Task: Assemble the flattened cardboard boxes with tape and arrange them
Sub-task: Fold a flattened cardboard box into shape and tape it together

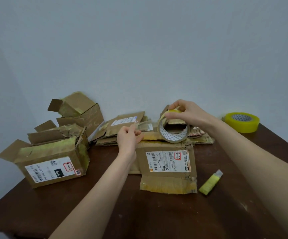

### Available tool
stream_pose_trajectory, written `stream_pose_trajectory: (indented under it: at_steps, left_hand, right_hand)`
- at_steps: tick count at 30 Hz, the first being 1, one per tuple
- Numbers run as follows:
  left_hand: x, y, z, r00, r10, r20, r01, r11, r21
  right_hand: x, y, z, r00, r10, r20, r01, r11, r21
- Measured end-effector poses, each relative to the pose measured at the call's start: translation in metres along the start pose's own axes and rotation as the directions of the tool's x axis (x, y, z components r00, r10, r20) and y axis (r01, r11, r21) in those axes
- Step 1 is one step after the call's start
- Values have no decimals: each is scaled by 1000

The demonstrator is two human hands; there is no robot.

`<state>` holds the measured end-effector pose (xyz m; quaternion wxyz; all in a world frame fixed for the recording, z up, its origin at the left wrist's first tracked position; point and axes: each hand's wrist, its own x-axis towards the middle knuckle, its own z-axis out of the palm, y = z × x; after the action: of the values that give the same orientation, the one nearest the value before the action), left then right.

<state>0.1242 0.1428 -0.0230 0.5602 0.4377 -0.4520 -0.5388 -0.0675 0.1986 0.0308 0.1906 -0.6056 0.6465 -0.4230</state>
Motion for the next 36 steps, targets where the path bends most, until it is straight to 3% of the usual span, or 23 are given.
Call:
stream_pose_trajectory:
  at_steps: [3, 5, 10, 15, 20, 23, 28, 33, 36]
  left_hand:
    - [2, 3, -1, 999, -37, 31, 40, 993, -110]
    - [3, 4, -2, 999, -20, 41, 24, 994, -104]
    - [4, -2, -7, 999, 50, 6, -50, 990, 128]
    - [6, -2, -6, 994, 83, 70, -100, 948, 301]
    - [-4, -8, -2, 979, 185, 87, -204, 858, 471]
    - [-12, -10, 5, 968, 230, 101, -249, 821, 514]
    - [-21, -10, 14, 969, 233, 77, -240, 837, 491]
    - [-19, -7, 11, 956, 290, 45, -275, 834, 478]
    - [-13, -7, 7, 974, 223, 51, -215, 818, 534]
  right_hand:
    - [1, 0, 7, 1000, -10, -23, 12, 995, 95]
    - [2, -2, 16, 999, -39, -24, 40, 998, 47]
    - [3, -3, 20, 998, -55, -17, 54, 996, -74]
    - [-3, -1, 24, 997, -58, -44, 57, 998, -26]
    - [-13, 9, 12, 989, 71, -129, -67, 997, 32]
    - [-23, 15, 10, 983, 146, -111, -125, 976, 177]
    - [-36, 18, 27, 963, 224, -147, -121, 853, 507]
    - [-40, 13, 39, 954, 235, -188, -80, 800, 594]
    - [-42, 10, 46, 956, 222, -193, -69, 806, 587]
